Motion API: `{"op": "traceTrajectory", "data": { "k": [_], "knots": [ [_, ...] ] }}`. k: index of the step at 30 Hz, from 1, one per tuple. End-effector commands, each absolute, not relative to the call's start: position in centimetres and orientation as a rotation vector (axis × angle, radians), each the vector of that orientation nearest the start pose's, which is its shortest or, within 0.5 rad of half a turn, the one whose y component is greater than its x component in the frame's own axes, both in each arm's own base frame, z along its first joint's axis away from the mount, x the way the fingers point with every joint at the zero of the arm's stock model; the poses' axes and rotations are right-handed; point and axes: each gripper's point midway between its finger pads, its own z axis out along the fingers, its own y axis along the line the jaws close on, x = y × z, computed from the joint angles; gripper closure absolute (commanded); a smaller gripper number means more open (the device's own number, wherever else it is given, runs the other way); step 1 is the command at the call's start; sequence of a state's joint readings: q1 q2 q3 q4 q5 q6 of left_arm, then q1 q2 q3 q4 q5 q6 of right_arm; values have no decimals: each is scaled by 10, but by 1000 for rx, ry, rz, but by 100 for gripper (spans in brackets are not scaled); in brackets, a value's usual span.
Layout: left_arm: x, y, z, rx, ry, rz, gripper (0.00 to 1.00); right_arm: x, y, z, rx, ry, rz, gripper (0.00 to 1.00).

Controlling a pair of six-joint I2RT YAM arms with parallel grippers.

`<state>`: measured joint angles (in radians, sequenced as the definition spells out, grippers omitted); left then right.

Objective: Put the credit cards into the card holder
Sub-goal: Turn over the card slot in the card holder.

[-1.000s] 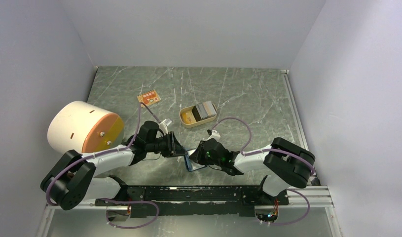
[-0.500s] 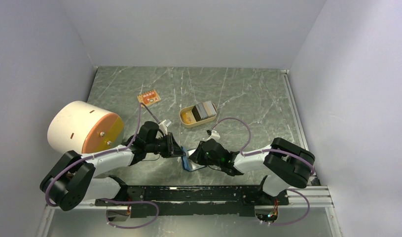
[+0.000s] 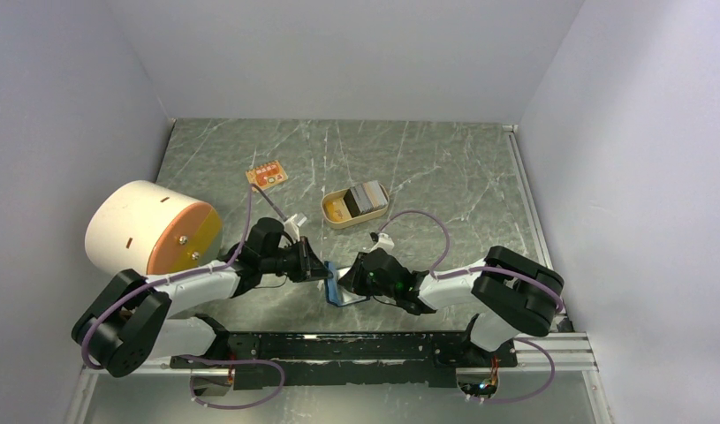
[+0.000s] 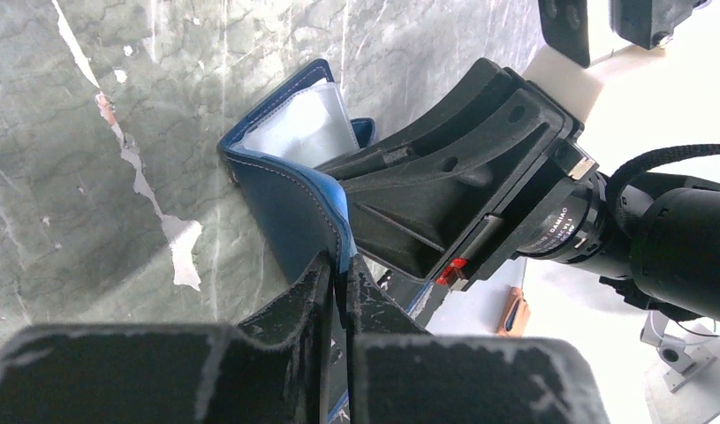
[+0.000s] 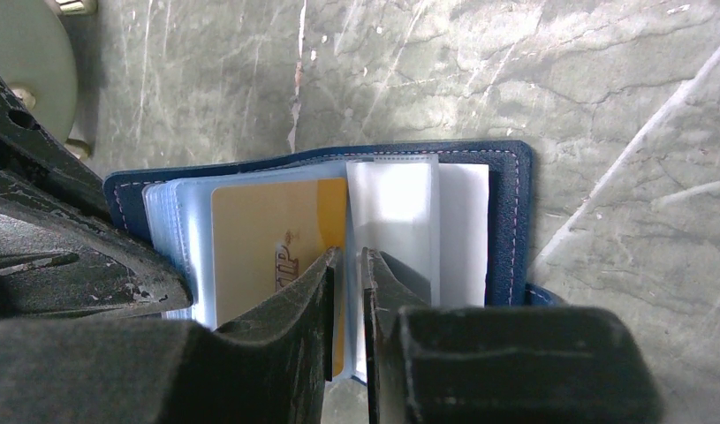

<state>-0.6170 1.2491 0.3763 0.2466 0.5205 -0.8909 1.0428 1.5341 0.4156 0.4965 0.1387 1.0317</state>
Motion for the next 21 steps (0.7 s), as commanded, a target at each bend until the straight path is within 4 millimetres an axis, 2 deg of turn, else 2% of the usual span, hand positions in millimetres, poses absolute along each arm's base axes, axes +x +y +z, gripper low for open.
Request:
{"op": "traceTrajectory", "data": {
  "k": [1, 7, 11, 17, 21],
  "knots": [
    [175, -275, 85, 62, 2388, -1421, 91, 166, 318, 5, 48, 2425, 929, 81],
    [175, -275, 79, 57, 2400, -1420, 91, 166, 320, 4, 45, 2425, 942, 79],
    [177, -272, 67, 40, 2452, -1365, 89, 166, 319, 4, 45, 2427, 938, 75],
    [179, -265, 53, 9, 2520, -1269, 90, 168, 316, 5, 45, 2423, 911, 74],
    [182, -259, 47, -9, 2554, -1188, 90, 171, 302, 8, 52, 2426, 821, 67]
  ]
}}
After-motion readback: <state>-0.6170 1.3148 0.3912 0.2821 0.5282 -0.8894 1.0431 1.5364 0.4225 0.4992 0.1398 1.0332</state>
